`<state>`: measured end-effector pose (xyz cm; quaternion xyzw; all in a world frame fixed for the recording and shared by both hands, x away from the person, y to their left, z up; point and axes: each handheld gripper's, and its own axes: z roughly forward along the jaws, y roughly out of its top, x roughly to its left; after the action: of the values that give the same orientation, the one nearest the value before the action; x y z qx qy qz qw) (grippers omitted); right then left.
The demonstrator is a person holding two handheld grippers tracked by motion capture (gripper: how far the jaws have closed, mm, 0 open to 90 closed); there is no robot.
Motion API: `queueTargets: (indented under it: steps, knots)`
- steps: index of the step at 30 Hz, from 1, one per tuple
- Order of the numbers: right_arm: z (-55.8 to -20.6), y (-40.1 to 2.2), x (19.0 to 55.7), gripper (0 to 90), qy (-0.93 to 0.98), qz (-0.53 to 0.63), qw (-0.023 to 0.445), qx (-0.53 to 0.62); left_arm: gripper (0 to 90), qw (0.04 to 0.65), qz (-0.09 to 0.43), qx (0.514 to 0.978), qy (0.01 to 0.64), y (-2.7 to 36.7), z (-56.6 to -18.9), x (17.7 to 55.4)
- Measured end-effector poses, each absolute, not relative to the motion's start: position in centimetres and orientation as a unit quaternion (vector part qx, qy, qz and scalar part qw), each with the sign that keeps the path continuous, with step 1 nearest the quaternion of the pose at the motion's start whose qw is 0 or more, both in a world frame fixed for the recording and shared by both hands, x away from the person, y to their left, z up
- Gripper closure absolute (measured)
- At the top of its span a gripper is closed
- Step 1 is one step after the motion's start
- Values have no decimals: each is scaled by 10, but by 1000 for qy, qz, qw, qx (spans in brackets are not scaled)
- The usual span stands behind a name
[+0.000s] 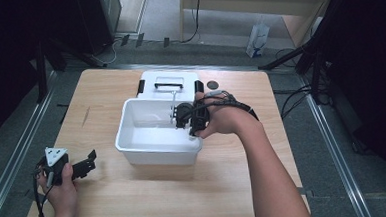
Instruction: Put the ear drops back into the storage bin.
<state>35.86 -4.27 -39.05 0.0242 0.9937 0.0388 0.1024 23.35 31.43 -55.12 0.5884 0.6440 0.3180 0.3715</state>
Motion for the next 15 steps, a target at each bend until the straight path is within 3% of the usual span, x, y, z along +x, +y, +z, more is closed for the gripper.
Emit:
queueTargets:
  steps: [15]
  knots:
    - [-415,-40,367,760,994,32,101,16,5,372,318,588,644,314,-551,234]
